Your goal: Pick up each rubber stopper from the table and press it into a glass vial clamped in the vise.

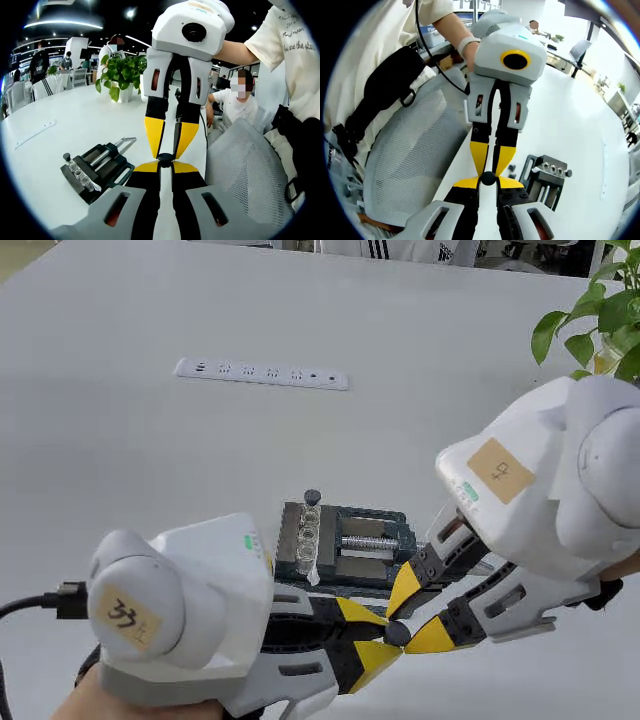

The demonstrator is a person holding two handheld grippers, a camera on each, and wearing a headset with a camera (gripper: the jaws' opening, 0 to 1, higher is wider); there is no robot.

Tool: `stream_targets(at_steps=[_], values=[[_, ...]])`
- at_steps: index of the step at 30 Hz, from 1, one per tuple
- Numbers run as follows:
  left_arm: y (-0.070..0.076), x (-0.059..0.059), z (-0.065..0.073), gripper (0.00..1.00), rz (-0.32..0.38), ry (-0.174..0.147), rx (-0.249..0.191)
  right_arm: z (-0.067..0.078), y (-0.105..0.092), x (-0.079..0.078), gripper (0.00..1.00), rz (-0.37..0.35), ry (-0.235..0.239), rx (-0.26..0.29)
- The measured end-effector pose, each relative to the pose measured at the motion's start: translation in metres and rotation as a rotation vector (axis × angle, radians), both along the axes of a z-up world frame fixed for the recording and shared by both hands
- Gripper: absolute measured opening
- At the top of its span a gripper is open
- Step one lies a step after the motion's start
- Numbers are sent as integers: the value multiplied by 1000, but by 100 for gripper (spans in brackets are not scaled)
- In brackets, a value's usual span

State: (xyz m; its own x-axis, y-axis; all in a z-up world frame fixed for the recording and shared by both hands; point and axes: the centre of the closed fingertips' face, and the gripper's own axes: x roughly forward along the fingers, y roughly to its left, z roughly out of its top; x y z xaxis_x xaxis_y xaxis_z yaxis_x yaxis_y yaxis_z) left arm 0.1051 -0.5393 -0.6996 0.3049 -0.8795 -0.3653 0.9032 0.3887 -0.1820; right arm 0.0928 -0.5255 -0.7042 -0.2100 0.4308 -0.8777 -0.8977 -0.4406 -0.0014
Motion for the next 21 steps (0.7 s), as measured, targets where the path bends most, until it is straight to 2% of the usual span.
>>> stream_targets(at_steps=[6,10,12,21], values=[[1,-1,0,4,-9,11,3,0,0,2,8,4,8,-15],[2,-1,0,4,-13,19,2,1,0,2,7,-28,30,-18],[2,-2,0,4,-18,15,4,0,1,3,7,-49,46,-25],[1,-4,-3,5,-15,-6,12,-4,-1,2,6,-52,62,-44]])
